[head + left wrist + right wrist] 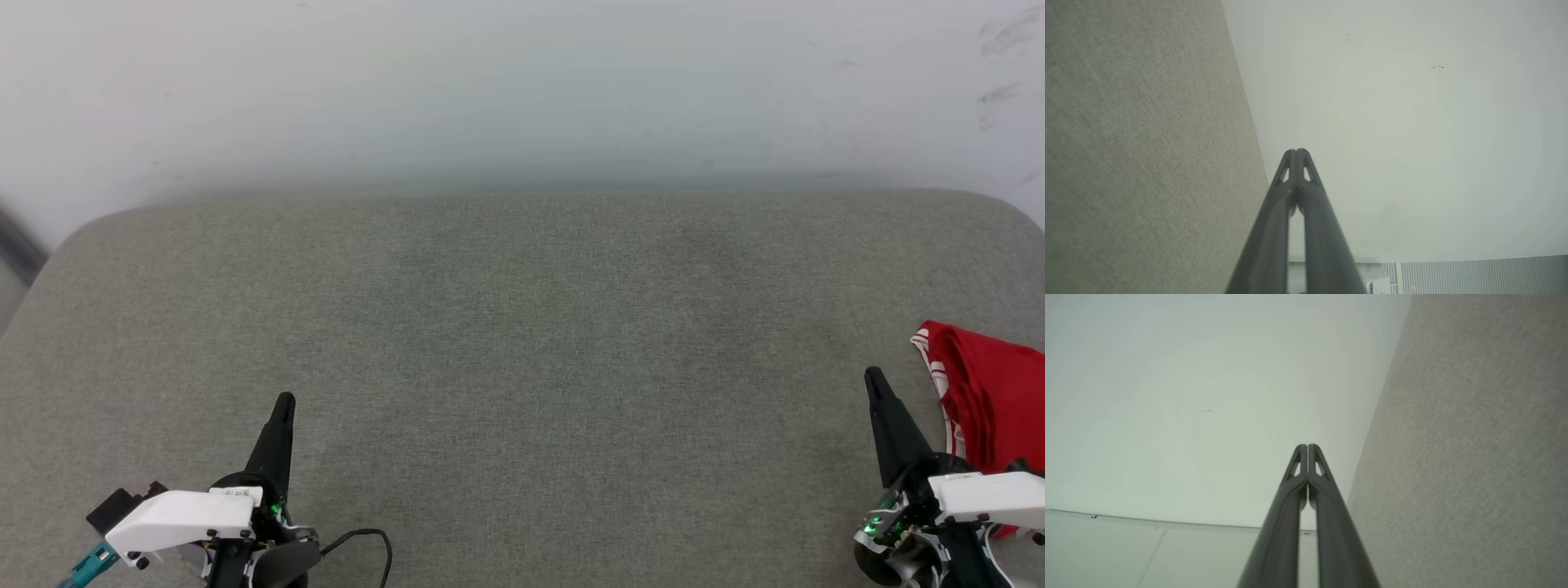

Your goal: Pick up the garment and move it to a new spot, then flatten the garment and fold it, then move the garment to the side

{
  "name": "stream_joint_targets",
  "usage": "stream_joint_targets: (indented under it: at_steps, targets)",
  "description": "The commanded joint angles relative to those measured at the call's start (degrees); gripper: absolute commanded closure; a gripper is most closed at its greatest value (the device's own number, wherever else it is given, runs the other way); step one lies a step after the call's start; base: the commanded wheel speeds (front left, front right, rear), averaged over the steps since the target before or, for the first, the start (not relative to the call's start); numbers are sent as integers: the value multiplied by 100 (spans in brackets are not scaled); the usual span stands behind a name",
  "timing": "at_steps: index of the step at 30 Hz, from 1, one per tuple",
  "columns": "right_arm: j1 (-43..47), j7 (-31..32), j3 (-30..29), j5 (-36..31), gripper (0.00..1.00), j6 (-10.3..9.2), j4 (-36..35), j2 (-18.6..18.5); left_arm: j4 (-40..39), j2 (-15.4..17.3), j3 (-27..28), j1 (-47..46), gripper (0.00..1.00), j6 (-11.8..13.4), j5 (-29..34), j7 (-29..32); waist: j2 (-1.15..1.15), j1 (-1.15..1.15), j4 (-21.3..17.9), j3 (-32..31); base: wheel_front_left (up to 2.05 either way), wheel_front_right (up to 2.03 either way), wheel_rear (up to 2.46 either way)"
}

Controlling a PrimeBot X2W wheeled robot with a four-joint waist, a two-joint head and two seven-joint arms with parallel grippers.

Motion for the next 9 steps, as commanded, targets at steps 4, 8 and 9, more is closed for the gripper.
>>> stream_joint_targets:
  at_steps: [4,8,9]
  targets:
    - [-114,23,-32,224,100,-2,51,28,28,-52,79,-113,100,-83,-174,60,0,0,20,1,0,0,0]
    - [-137,37,-45,366,100,-2,86,36,44,-81,120,-99,100,-119,-285,110,0,0,39,1,0,0,0]
    - [-141,39,-48,407,100,-2,96,37,50,-90,133,-102,100,-124,-319,116,0,0,44,1,0,0,0]
